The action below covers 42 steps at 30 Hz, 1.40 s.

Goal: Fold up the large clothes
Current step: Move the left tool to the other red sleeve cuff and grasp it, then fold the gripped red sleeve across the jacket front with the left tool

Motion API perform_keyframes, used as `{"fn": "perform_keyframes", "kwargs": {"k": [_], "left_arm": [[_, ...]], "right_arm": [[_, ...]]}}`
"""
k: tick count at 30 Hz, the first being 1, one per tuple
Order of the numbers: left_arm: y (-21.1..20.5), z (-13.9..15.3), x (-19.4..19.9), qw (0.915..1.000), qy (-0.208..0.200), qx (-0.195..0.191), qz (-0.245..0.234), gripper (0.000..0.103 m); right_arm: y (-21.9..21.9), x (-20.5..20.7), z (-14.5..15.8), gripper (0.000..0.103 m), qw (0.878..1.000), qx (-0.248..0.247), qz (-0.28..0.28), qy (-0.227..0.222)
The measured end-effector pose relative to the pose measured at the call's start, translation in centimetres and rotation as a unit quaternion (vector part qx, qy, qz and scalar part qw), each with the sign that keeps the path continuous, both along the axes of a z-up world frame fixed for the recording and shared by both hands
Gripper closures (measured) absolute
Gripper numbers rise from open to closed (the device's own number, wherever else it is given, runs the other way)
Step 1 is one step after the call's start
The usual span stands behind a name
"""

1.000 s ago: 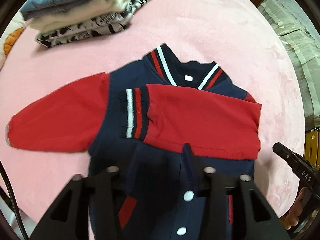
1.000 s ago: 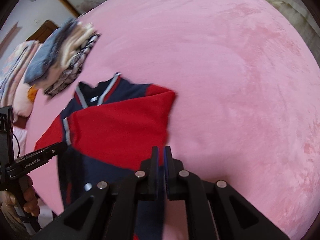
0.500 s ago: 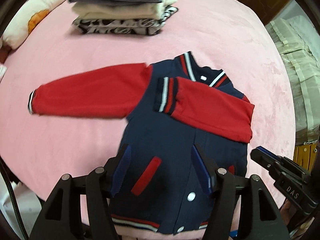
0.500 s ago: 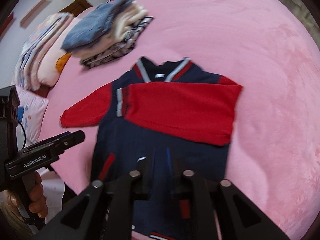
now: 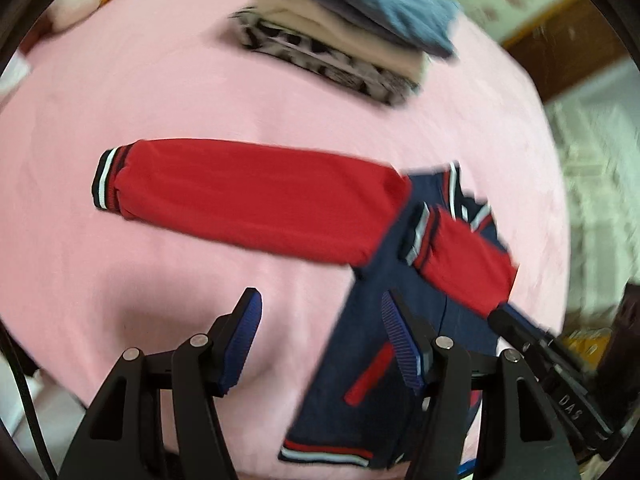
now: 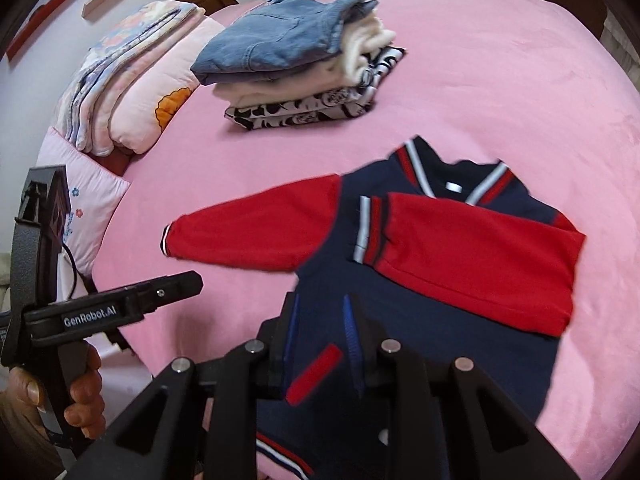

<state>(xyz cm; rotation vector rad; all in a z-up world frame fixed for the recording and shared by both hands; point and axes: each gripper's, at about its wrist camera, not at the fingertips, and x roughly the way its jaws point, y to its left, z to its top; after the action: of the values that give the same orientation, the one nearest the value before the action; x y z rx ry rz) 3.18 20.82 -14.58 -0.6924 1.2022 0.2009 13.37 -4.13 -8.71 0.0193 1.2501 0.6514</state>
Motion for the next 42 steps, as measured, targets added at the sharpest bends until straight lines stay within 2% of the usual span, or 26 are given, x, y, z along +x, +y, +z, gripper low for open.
{"fn": "perform_keyframes", "kwargs": {"k": [4, 10, 13, 17, 19, 20, 21, 24, 26, 29, 32, 34, 36, 40, 42], "left_arm": [[5.9, -3.7, -1.7, 0.9942, -0.034, -0.064, 0.08, 0.042], [11.6, -10.3, -2.7, 0.9772, -0.037, -0.136, 0.159, 0.044], [12.7, -12.2, -2.7, 0.9696, -0.046, -0.162, 0.177, 0.047], [13.8, -13.1, -2.0, 0.9655, -0.058, -0.173, 0.186, 0.048], [14.1, -13.1, -1.5, 0.9673, -0.057, -0.166, 0.183, 0.059], [14.2, -13.0, -1.4, 0.9686, -0.054, -0.16, 0.182, 0.074], [14.4, -12.9, -1.3, 0.9705, -0.051, -0.151, 0.181, 0.094], [14.6, -12.3, -1.6, 0.9743, -0.04, -0.126, 0.183, 0.097], [13.9, -11.0, -1.3, 0.9814, -0.03, -0.092, 0.166, 0.098], [11.6, -7.4, 0.1, 0.993, -0.034, -0.013, 0.113, 0.099], [7.8, -2.9, 2.5, 0.9946, -0.063, 0.077, 0.03, 0.099], [4.2, 0.1, 4.4, 0.9866, -0.095, 0.128, -0.037, 0.099], [0.7, 2.1, 6.1, 0.9769, -0.119, 0.153, -0.09, 0.099], [-7.1, 3.9, 9.0, 0.9558, -0.163, 0.165, -0.181, 0.099], [-11.3, 3.5, 10.3, 0.9463, -0.161, 0.166, -0.226, 0.096]], "right_arm": [[3.5, -0.1, -1.5, 0.08, 1.0, 0.001, -0.006, 0.004], [7.8, -0.9, -3.8, 0.08, 1.0, -0.003, -0.003, 0.018], [9.2, -1.5, -4.6, 0.08, 1.0, -0.007, 0.0, 0.02], [10.0, -1.9, -5.3, 0.08, 1.0, -0.013, -0.005, 0.027], [10.1, -2.0, -5.4, 0.08, 0.999, -0.016, -0.011, 0.029], [10.0, -2.1, -5.4, 0.08, 0.999, -0.017, -0.013, 0.029], [9.9, -2.1, -5.3, 0.08, 0.999, -0.018, -0.017, 0.029], [9.2, -2.2, -5.0, 0.08, 0.999, -0.021, -0.031, 0.029], [8.6, -2.2, -4.7, 0.08, 0.999, -0.022, -0.041, 0.028], [7.2, -2.4, -4.0, 0.08, 0.998, -0.022, -0.06, 0.024], [5.2, -2.5, -3.6, 0.08, 0.996, -0.022, -0.086, 0.024], [3.6, -2.6, -3.6, 0.08, 0.994, -0.022, -0.106, 0.025], [1.5, -2.8, -3.5, 0.08, 0.991, -0.022, -0.132, 0.024], [-2.7, -3.4, -3.7, 0.08, 0.983, -0.028, -0.18, 0.021], [-5.1, -3.7, -4.0, 0.08, 0.978, -0.036, -0.205, 0.022]]}}
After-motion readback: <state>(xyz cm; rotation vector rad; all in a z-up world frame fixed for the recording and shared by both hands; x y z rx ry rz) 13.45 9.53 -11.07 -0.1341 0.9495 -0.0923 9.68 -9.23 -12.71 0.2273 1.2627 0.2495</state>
